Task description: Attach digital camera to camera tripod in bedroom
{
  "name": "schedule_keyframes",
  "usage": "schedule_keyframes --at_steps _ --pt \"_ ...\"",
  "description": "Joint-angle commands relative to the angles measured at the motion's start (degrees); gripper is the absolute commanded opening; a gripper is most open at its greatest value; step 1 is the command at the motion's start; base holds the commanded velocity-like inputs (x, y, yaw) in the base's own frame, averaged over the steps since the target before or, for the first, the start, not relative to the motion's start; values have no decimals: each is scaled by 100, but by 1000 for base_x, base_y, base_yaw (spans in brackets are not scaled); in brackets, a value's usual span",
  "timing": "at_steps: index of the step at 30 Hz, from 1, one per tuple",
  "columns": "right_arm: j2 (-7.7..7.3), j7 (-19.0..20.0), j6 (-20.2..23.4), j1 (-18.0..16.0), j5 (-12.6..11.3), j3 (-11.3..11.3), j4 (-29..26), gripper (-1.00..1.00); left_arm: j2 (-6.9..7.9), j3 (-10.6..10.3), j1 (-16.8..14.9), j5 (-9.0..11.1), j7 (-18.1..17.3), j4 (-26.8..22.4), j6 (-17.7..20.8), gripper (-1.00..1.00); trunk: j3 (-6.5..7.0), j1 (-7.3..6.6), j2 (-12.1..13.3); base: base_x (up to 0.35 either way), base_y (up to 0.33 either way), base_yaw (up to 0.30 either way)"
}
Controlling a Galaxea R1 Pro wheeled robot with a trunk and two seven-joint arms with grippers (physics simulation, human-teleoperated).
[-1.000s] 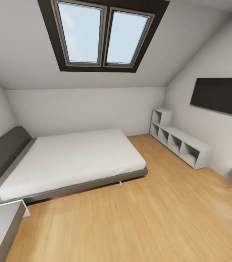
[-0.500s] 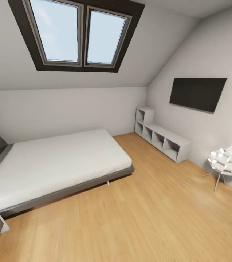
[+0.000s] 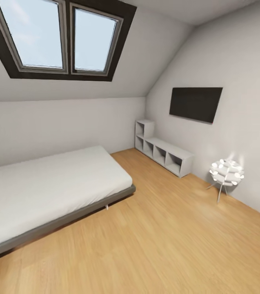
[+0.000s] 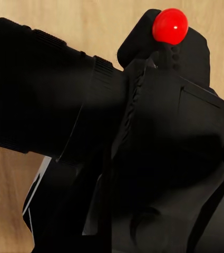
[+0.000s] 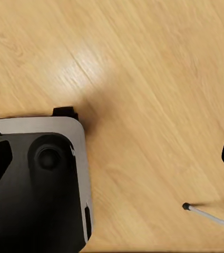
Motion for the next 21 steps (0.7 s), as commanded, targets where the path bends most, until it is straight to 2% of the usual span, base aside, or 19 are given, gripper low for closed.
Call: schedule_keyframes --at_steps 1,21 --pt "-4 -6 -30 -9 49 -49 18 100 3 -46 -2 36 28 -3 -14 -100 -13 3 -13 0 0 -294" --pt "1 6 -4 -9 77 -49 18 100 13 -36 -2 47 31 6 -15 -100 -13 3 -13 0 0 -294"
